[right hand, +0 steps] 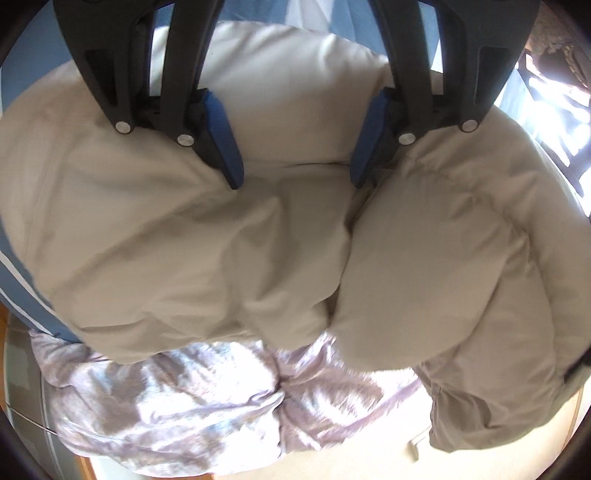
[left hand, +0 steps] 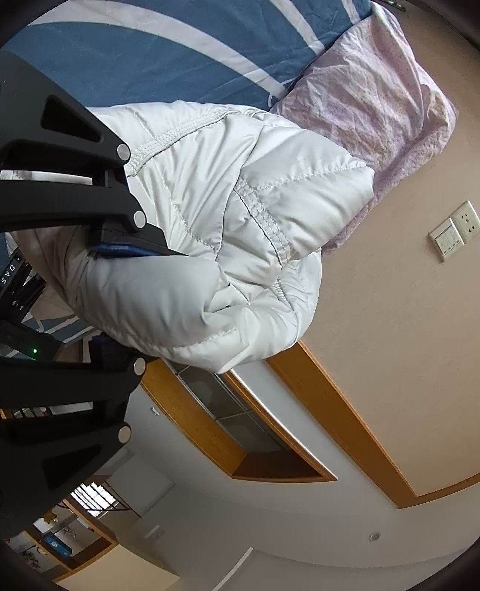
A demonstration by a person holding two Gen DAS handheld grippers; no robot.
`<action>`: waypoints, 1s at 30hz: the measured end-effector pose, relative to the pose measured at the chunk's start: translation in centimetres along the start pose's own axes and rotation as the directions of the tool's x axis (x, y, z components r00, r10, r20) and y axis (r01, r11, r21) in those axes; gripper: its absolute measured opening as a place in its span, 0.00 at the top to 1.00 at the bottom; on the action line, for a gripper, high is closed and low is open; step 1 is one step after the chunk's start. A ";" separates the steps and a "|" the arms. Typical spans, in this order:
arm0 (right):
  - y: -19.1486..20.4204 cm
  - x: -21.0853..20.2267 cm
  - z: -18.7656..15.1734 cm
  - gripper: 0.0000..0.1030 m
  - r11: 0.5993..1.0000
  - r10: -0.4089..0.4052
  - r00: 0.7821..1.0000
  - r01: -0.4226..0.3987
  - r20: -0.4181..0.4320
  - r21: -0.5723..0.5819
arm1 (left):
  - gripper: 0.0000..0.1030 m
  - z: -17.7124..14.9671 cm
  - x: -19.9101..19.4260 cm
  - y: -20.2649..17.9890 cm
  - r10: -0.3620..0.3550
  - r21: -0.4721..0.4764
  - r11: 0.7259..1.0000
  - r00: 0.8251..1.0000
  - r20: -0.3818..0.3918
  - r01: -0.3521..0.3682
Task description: Fold large clothes
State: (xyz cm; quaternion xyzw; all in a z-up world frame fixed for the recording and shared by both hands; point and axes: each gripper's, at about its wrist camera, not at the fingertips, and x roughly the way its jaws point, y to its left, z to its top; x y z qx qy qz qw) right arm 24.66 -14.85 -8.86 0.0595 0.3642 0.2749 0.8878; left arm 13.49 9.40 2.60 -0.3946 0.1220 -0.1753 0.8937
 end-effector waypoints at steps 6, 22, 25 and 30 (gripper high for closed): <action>-4.0 -3.4 0.4 0.41 0.995 -0.037 0.995 0.028 0.090 0.095 | 0.71 -1.1 2.1 -1.5 -0.058 0.009 0.998 0.997 -0.049 0.058; -19.5 -10.4 -1.1 0.38 0.845 -0.408 0.912 0.359 0.045 0.396 | 0.71 -5.6 8.3 -4.8 -0.151 0.008 0.988 0.968 -0.200 0.156; -21.6 -10.9 -1.8 0.38 0.809 -0.462 0.887 0.417 0.010 0.414 | 0.71 -6.5 9.8 -5.2 -0.161 0.003 0.986 0.960 -0.229 0.166; -23.9 -11.6 -2.9 0.38 0.763 -0.514 0.857 0.474 -0.030 0.439 | 0.71 -8.2 12.5 -6.0 -0.160 0.009 0.986 0.945 -0.285 0.169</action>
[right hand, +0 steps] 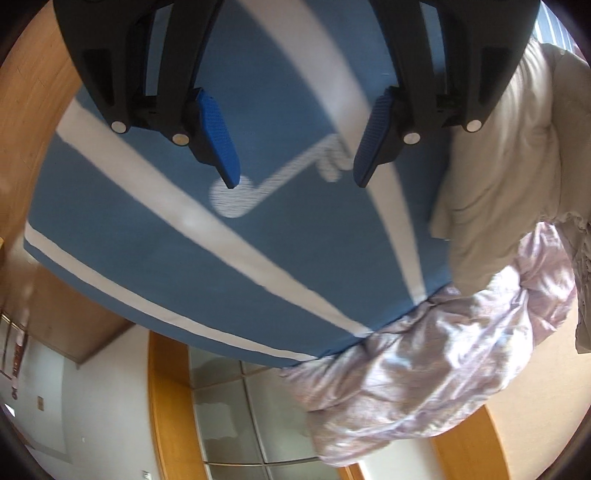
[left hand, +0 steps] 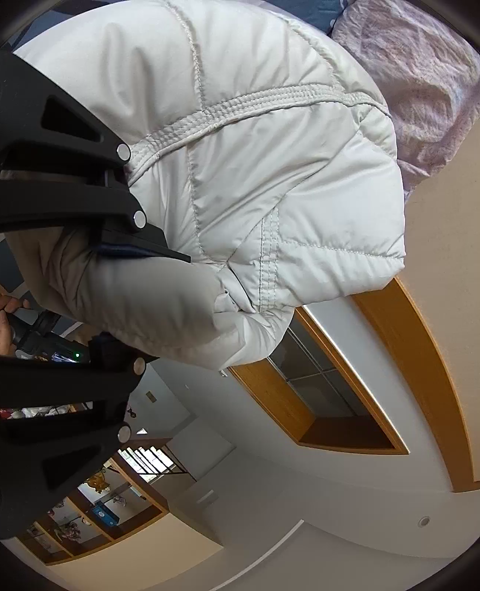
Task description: Fold large clothes
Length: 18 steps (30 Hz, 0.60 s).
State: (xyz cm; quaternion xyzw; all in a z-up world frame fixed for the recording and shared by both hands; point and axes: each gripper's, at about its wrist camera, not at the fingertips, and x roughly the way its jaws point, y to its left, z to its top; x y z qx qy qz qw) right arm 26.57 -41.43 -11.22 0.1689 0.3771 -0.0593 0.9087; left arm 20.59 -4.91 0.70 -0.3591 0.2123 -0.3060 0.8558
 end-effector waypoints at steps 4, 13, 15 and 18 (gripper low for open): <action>-1.2 0.2 0.1 0.38 0.999 -0.049 0.999 0.049 0.007 -0.010 | 0.71 -1.0 1.9 -0.3 0.006 0.011 1.000 0.999 -0.041 -0.006; -2.5 0.9 0.0 0.37 0.994 -0.109 0.994 0.109 0.002 -0.013 | 0.71 -3.3 5.7 -0.8 0.045 0.036 0.999 0.987 -0.155 -0.040; -2.4 1.0 0.0 0.37 0.992 -0.124 0.992 0.125 0.005 -0.029 | 0.71 -4.0 6.3 -1.0 0.067 0.056 0.997 0.981 -0.184 -0.058; -2.3 1.0 0.0 0.37 0.987 -0.150 0.989 0.150 0.007 -0.054 | 0.71 -4.9 7.1 -1.6 0.110 0.104 0.991 0.969 -0.220 -0.089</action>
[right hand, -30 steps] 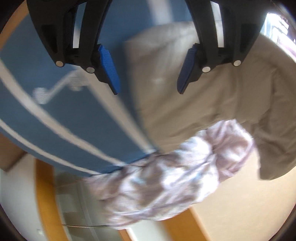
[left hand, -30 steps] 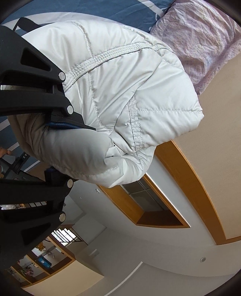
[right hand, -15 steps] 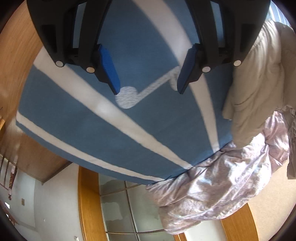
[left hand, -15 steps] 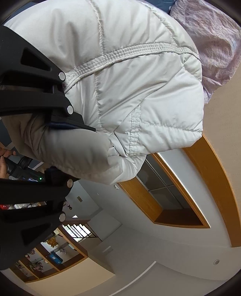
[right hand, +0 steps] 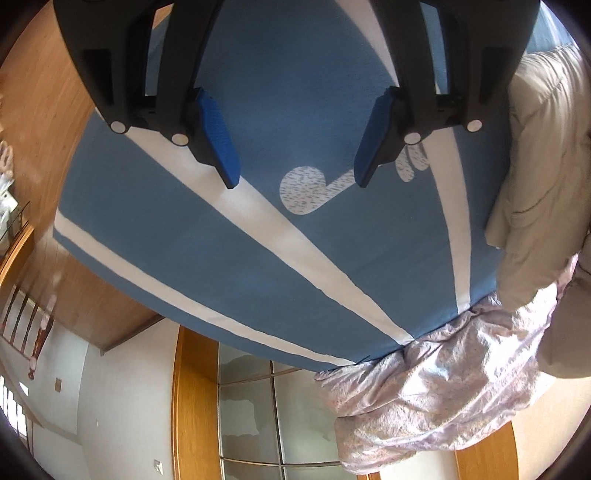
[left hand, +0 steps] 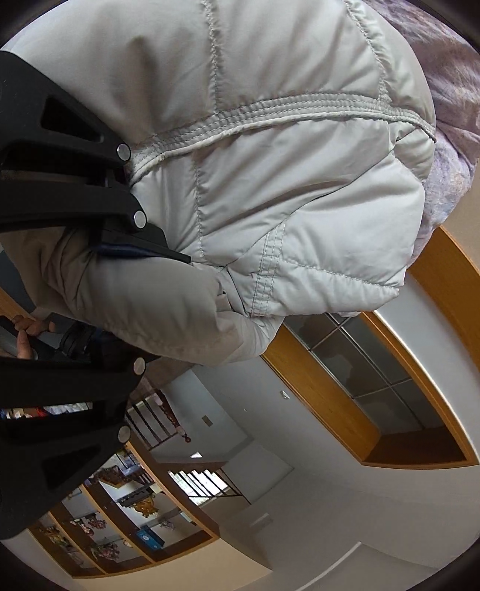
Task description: Fold large clothes
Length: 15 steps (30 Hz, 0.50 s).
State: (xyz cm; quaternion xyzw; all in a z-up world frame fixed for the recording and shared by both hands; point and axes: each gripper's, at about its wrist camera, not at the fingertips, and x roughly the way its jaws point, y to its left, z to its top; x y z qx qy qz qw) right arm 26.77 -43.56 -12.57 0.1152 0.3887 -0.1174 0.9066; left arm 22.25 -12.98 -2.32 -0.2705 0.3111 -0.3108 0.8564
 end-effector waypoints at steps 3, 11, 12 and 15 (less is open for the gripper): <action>0.3 0.2 0.2 0.37 0.999 -0.020 1.000 0.020 0.000 -0.028 | 0.71 -0.5 0.1 -0.6 0.035 0.036 0.999 0.999 -0.019 -0.035; 0.7 1.3 1.5 0.37 0.994 -0.058 0.998 0.055 -0.025 -0.099 | 0.71 -0.5 1.1 -2.0 0.088 0.085 0.993 0.995 -0.050 -0.084; 0.7 1.4 1.7 0.37 0.993 -0.063 0.998 0.060 -0.026 -0.103 | 0.71 -0.4 1.4 -2.0 0.092 0.090 0.992 0.994 -0.053 -0.087; 0.2 1.8 2.2 0.37 0.992 -0.068 0.997 0.064 -0.031 -0.113 | 0.71 -0.4 1.8 -2.2 0.102 0.100 0.990 0.993 -0.063 -0.095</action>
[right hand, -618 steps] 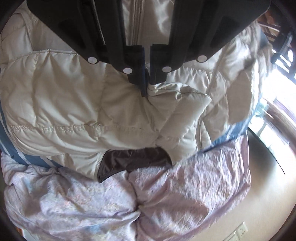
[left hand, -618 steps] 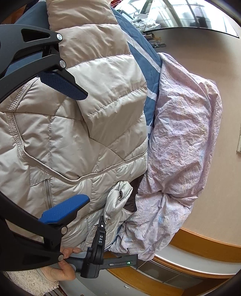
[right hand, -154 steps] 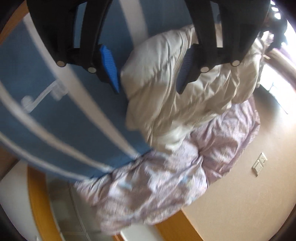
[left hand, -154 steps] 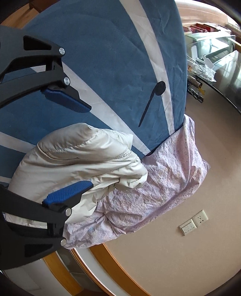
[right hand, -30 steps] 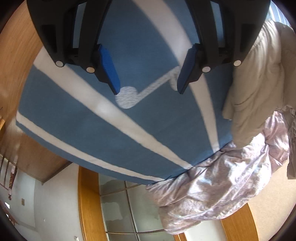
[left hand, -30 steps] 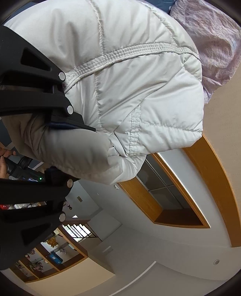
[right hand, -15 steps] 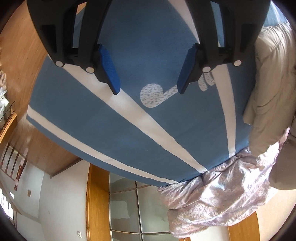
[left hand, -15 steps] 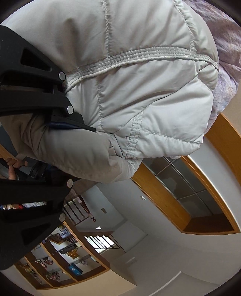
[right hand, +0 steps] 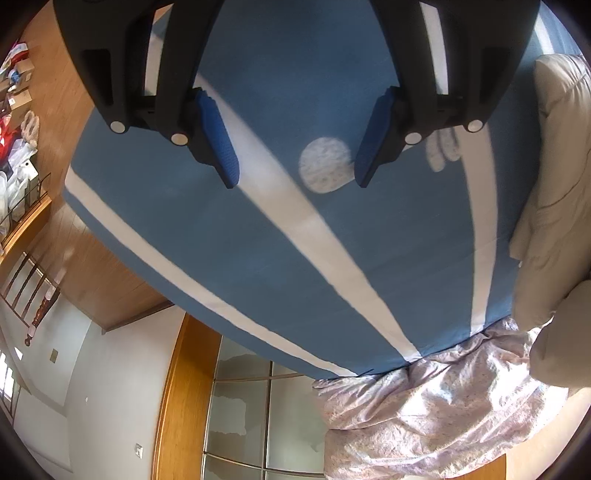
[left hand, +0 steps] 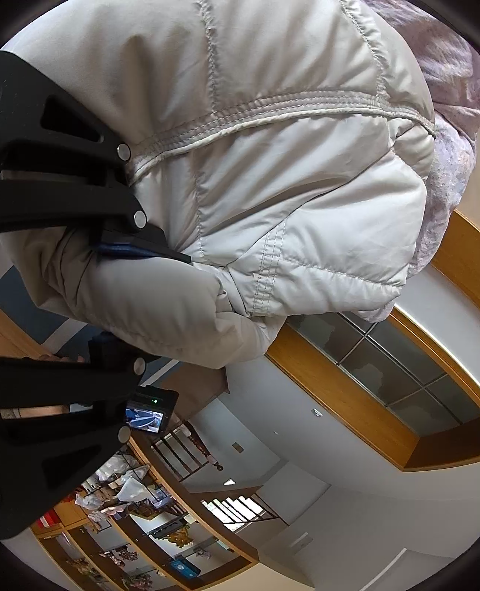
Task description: Fold large clothes
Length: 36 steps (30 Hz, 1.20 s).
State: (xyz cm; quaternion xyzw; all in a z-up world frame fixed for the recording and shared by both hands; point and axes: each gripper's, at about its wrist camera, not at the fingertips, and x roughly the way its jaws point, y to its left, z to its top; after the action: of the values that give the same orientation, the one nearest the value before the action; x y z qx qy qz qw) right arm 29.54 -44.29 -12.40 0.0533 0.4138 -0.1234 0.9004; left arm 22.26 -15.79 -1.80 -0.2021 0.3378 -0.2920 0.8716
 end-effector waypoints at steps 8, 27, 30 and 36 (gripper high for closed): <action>0.6 0.5 0.6 0.36 0.998 0.017 1.000 -0.016 0.002 -0.058 | 0.71 -0.1 1.3 0.6 0.017 0.033 0.999 0.998 -0.060 -0.015; 0.2 1.1 1.3 0.27 0.997 0.059 0.998 -0.061 -0.035 -0.045 | 0.70 -0.6 2.3 2.1 0.086 0.135 0.989 0.984 -0.159 -0.065; 0.1 1.2 1.4 0.27 0.997 0.059 0.998 -0.061 -0.036 -0.046 | 0.59 -0.5 1.3 1.5 0.094 0.165 0.984 0.986 -0.139 -0.071; -0.1 1.1 1.4 0.27 0.997 0.060 0.998 -0.061 -0.033 -0.043 | 0.30 -0.6 -0.3 0.5 0.073 0.224 0.973 0.992 -0.107 -0.048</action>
State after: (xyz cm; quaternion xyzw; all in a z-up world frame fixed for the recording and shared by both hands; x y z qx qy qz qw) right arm 31.22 -44.80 -12.34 0.0480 0.4290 -0.0860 0.8979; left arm 21.80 -15.27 -2.36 -0.0764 0.3584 -0.3123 0.8764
